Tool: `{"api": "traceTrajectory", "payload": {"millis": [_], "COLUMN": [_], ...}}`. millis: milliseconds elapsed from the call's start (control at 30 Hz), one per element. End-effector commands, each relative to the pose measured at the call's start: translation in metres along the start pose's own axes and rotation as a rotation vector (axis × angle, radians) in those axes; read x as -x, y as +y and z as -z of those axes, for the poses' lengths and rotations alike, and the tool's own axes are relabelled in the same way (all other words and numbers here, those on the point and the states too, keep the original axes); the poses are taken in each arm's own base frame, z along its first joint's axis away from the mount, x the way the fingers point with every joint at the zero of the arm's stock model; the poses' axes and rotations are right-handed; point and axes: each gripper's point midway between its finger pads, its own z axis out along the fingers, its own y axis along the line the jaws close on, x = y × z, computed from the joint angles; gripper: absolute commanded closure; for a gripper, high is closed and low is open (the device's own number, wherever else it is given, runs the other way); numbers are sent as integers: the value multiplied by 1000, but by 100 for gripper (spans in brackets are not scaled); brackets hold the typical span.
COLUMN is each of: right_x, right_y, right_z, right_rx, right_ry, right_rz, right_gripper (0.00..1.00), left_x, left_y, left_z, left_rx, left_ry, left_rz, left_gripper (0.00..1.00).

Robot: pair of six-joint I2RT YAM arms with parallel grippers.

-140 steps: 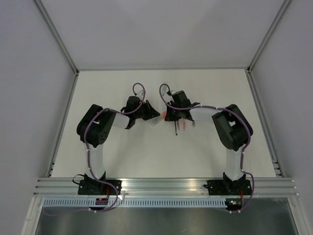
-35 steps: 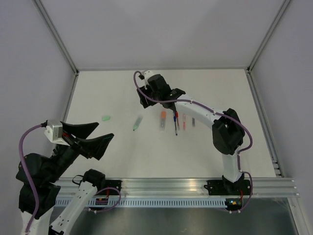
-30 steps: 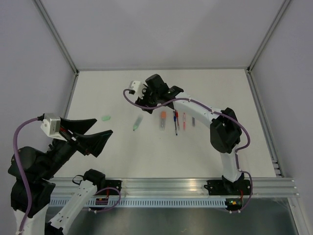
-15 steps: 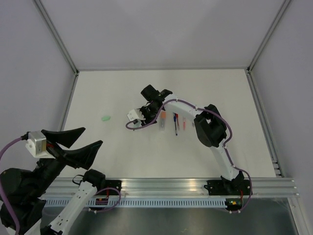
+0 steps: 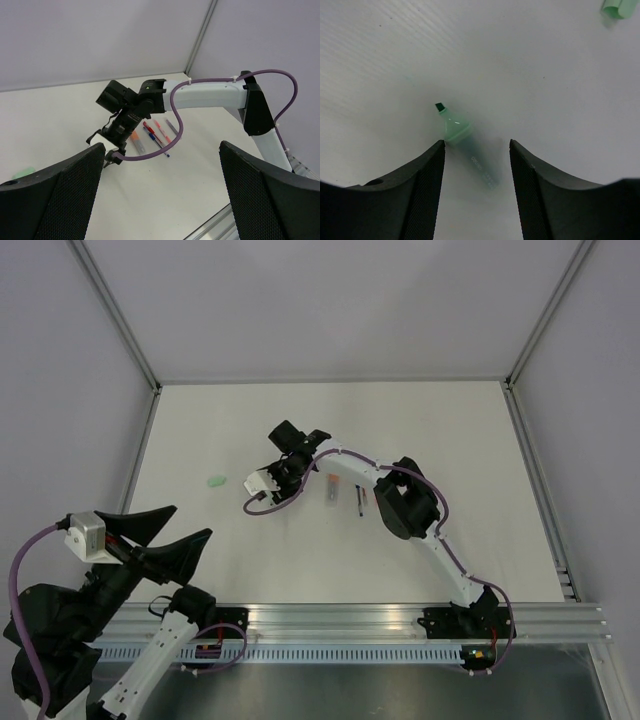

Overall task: Insert the pens into the pen caps
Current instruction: Pick up the pen from the center of the board.

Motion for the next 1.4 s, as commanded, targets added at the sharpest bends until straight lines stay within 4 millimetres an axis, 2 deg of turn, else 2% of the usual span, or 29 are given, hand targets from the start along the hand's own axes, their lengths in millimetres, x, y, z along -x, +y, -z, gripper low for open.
{"api": "traceTrajectory", "payload": {"millis": [0,67,167,200,233,300,533,700,800,867,900,1000,1100,1200,1367], "right_x": [-2,-9,-19,-24,-23,-26,-15,-20,-16,-11,-11,-7,-22,-40,-47], "right_y": [-1,-4,6,19,18,27,52,79,87,83,90,95,102,113,121], "right_z": [-8,-7,-6,-8,-6,-5,-13,-17,-21,-18,-25,-29,-34,-33,-25], "right_rx": [51,49,83,132,134,169,253,310,279,222,215,213,208,200,182], "right_ry": [9,48,96,112,118,129,71,106,128,157,172,232,331,428,477], "right_rz": [30,28,-5,-36,-46,-71,-186,-305,-374,-391,-389,-396,-460,-521,-553], "right_gripper": [40,40,40,40,41,41,44,46,48,48,48,48,51,54,54], "left_x": [2,1,-1,0,-2,-3,-11,-12,-11,-9,-9,-8,-10,-14,-16], "left_y": [4,4,4,4,5,5,2,-2,-4,-7,-8,-10,-9,2,5], "left_z": [0,-1,-1,0,-1,1,4,10,15,17,18,20,22,22,18], "left_rx": [17,16,13,12,13,10,-13,-29,-38,-50,-54,-63,-56,1,8], "left_ry": [-20,-20,-19,-22,-17,-21,-17,-23,-38,-51,-53,-53,-52,-43,-45], "left_rz": [1,1,0,-2,-2,-1,15,31,45,57,59,68,72,60,70], "left_gripper": [0,0,0,0,0,0,0,0,0,0,0,0,0,0,0]}}
